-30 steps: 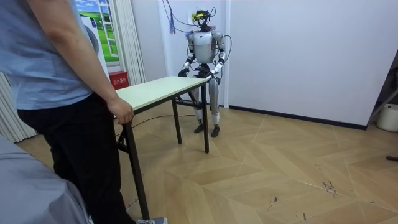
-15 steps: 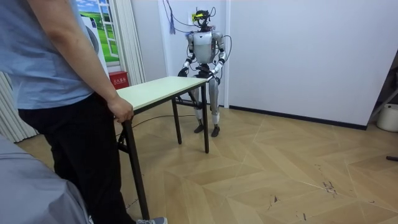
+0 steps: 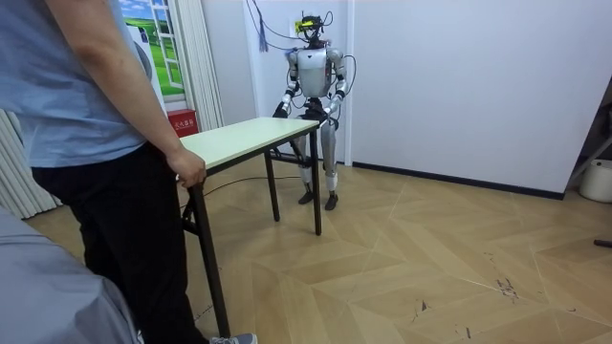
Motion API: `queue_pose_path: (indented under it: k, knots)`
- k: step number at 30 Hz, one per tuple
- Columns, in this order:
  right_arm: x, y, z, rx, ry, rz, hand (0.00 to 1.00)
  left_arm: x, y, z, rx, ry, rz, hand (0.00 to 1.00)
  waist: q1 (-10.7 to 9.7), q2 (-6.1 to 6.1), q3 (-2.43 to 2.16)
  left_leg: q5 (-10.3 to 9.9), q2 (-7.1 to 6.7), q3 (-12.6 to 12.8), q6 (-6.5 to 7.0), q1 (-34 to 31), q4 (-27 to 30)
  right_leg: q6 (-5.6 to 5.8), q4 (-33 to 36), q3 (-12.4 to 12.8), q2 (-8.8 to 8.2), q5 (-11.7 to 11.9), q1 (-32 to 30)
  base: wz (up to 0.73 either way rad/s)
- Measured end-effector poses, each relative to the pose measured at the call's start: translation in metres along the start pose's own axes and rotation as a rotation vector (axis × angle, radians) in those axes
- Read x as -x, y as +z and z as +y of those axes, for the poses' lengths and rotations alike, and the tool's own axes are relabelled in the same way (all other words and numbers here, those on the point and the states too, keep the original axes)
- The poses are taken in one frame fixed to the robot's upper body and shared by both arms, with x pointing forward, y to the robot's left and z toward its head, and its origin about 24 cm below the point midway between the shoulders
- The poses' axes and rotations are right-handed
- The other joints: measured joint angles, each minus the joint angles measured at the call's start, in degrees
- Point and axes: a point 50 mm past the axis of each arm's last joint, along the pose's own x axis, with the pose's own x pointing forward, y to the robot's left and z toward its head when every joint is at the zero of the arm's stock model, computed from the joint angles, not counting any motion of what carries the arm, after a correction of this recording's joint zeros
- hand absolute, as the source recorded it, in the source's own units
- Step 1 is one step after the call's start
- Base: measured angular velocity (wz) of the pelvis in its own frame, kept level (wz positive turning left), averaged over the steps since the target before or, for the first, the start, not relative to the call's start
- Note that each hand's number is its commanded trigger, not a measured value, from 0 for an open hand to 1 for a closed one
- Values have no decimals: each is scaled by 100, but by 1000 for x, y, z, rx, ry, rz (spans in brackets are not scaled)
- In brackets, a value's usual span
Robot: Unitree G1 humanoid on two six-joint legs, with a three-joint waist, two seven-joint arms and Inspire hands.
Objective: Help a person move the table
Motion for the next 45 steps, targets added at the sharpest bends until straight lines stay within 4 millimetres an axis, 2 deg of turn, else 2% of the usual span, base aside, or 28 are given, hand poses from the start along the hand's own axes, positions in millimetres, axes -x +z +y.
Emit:
queue_pose_path:
  k: [3,10,20,24,32,37,44,45]
  knots:
    - [0,0,0,-32,-19,-10,0,0,-1,-1,70,-3,5,0,1,19,-12,0,-3,8,0,51,-1,0,-13,13,-1,0,50,-2]
    - [-2,-2,1,-60,-26,-1,0,0,-2,0,79,14,16,0,-4,130,-78,0,0,14,0,64,4,0,-13,79,-2,0,53,-1]
    - [-4,-5,2,-169,-32,-20,0,0,-1,0,102,17,22,0,-36,191,-93,-1,6,11,-1,49,16,-1,25,0,-5,2,71,1]
    - [-5,-8,4,-189,-26,-24,0,0,-2,0,101,19,22,0,-72,245,-89,-1,3,-1,-1,52,20,-1,22,-6,-4,2,72,0]
    - [-10,-4,8,-246,-14,-56,0,-5,-1,2,102,46,21,0,-205,330,-40,-1,-4,-11,0,43,30,-1,2,-16,-10,2,65,0]
    - [-12,-5,10,-260,-8,-59,0,-7,-1,0,102,39,6,0,-326,347,-46,-1,-23,-3,0,42,16,-1,4,-15,-3,1,77,1]
    - [-13,-5,11,-277,-8,-75,0,-8,-4,-1,102,37,0,0,-322,349,-47,-1,-22,-20,0,38,3,-1,7,-2,-1,1,69,0]
    - [-13,-5,11,-278,-8,-76,75,-8,-4,-1,102,37,-1,0,-320,349,-47,-1,-22,-20,0,37,-1,-1,7,-1,0,1,67,0]
